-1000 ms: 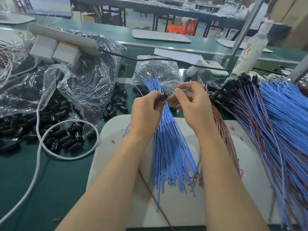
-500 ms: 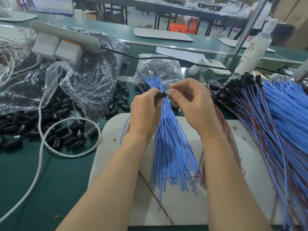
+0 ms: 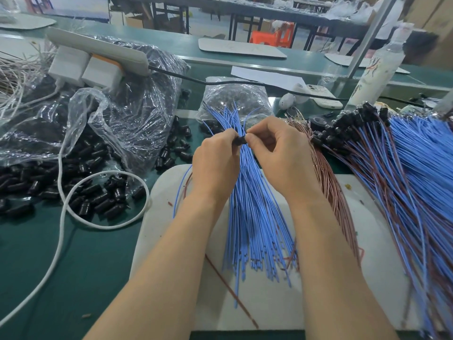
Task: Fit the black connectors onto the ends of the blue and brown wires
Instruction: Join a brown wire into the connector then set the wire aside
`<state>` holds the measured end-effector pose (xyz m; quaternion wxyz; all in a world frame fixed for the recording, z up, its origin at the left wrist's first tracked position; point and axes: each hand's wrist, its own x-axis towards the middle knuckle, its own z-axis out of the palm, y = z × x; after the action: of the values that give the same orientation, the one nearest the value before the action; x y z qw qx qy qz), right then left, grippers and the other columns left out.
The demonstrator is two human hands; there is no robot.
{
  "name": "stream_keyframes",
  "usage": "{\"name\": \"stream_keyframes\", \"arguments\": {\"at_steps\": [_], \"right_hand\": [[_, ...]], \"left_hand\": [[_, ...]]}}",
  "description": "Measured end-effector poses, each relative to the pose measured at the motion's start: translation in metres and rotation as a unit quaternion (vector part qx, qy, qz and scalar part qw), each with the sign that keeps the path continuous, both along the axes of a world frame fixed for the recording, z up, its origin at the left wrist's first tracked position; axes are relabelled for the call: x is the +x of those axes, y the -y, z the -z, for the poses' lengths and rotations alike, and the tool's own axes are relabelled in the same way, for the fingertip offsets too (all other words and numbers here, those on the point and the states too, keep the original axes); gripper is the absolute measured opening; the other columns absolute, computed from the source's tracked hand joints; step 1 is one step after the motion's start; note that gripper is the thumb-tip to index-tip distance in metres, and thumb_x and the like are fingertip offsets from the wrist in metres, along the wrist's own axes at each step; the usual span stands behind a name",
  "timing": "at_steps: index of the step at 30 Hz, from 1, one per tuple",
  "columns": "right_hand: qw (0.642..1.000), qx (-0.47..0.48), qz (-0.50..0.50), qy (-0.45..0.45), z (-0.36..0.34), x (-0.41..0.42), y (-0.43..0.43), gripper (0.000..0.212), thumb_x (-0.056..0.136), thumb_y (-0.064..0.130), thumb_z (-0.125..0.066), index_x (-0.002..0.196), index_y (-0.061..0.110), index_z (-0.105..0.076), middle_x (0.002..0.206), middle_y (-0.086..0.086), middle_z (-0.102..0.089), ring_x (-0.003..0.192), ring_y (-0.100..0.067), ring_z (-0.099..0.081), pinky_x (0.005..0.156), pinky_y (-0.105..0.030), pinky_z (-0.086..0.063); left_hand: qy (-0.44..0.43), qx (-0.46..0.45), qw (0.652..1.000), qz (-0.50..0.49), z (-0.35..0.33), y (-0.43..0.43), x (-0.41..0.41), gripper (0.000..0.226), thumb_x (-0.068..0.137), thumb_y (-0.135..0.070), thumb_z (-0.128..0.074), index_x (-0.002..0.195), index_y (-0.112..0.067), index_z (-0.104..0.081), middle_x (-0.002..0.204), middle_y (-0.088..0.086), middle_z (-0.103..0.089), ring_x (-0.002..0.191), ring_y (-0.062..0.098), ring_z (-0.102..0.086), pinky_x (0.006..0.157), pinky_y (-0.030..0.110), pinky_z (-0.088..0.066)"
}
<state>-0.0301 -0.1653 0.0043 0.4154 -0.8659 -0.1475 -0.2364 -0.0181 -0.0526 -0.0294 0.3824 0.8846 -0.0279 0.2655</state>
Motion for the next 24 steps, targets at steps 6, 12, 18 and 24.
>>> {"name": "stream_keyframes", "arguments": {"at_steps": [6,12,18,24], "right_hand": [[1.0,0.019,0.02,-0.012,-0.0001,0.0035,0.0056,0.004,0.088,0.01,-0.063,0.086,0.011,-0.066,0.07,0.016,-0.06,0.065,0.006,-0.057,0.07,-0.01,-0.047],[0.999,-0.01,0.027,-0.023,0.0003,0.0031,0.0055,0.004,0.088,0.011,-0.063,0.087,0.008,-0.067,0.07,0.012,-0.06,0.065,0.0,-0.057,0.072,-0.015,-0.048],[0.999,-0.034,0.029,-0.028,0.0033,0.0031,0.0005,0.004,0.088,0.011,-0.063,0.087,0.008,-0.066,0.072,0.006,-0.063,0.071,-0.01,-0.059,0.076,-0.024,-0.048],[0.998,-0.013,0.047,-0.037,0.0088,0.0097,0.0098,0.004,0.087,0.01,-0.063,0.083,0.01,-0.066,0.068,0.011,-0.06,0.068,-0.009,-0.058,0.07,-0.016,-0.045]], "left_hand": [[-0.008,0.008,1.0,0.014,-0.0008,0.003,-0.0017,0.017,0.095,-0.022,-0.052,0.093,-0.011,-0.066,0.082,0.004,-0.066,0.077,0.027,-0.056,0.069,0.038,-0.045],[-0.023,0.042,0.999,0.008,0.0007,0.0016,-0.0013,0.019,0.096,-0.021,-0.05,0.096,-0.012,-0.067,0.084,0.006,-0.068,0.079,0.031,-0.058,0.066,0.036,-0.043],[-0.035,0.087,0.996,-0.009,0.0036,0.0008,-0.0001,0.022,0.097,-0.024,-0.048,0.097,-0.012,-0.066,0.089,0.007,-0.068,0.081,0.031,-0.057,0.062,0.032,-0.032],[-0.068,0.042,0.994,0.076,0.0012,-0.0008,-0.001,0.021,0.093,-0.022,-0.057,0.112,-0.016,-0.063,0.092,0.004,-0.07,0.086,0.028,-0.063,0.076,0.038,-0.049]]}}
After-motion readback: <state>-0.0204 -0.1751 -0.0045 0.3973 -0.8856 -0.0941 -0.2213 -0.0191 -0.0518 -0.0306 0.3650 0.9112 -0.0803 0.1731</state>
